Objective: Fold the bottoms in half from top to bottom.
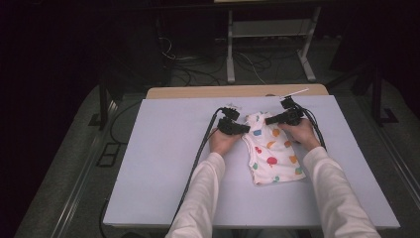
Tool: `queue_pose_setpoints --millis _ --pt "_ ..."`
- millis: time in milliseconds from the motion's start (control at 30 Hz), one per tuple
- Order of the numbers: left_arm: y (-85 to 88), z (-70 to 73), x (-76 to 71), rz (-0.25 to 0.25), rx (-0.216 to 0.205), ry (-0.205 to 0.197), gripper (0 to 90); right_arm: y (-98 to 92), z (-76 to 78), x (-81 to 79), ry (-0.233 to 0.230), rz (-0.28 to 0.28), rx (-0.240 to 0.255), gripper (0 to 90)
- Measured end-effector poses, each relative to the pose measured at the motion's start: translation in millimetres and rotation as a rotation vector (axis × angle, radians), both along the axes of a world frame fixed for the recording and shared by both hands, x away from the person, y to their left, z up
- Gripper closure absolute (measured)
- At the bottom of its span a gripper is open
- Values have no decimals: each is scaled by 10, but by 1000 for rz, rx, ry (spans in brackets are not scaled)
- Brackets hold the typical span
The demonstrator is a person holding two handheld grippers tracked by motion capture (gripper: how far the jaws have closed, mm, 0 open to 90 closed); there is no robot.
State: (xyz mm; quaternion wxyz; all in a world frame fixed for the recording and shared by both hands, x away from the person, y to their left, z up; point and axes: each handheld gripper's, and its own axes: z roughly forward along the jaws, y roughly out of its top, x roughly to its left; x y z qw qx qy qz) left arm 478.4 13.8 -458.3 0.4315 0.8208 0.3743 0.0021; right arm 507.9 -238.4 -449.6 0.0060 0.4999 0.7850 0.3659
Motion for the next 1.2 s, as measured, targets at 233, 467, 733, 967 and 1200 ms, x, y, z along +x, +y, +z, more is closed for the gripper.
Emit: queue_pose_setpoints --millis 233,467,733,967,1200 --pt "7 3 0 -1 -4 2 864 -29 -16 9 28 -16 36 863" --pt "-1 25 -16 -13 -16 -11 864 -117 30 -74 -4 -9 103 867" --pt "-5 95 -42 -9 -62 -29 865 -244 147 -156 -40 -1 147 867" --pt "17 174 -81 -16 -90 -46 869 -310 201 -249 -77 6 177 868" --pt "77 263 -137 -21 -134 -58 871 -394 225 -377 -125 12 251 868"
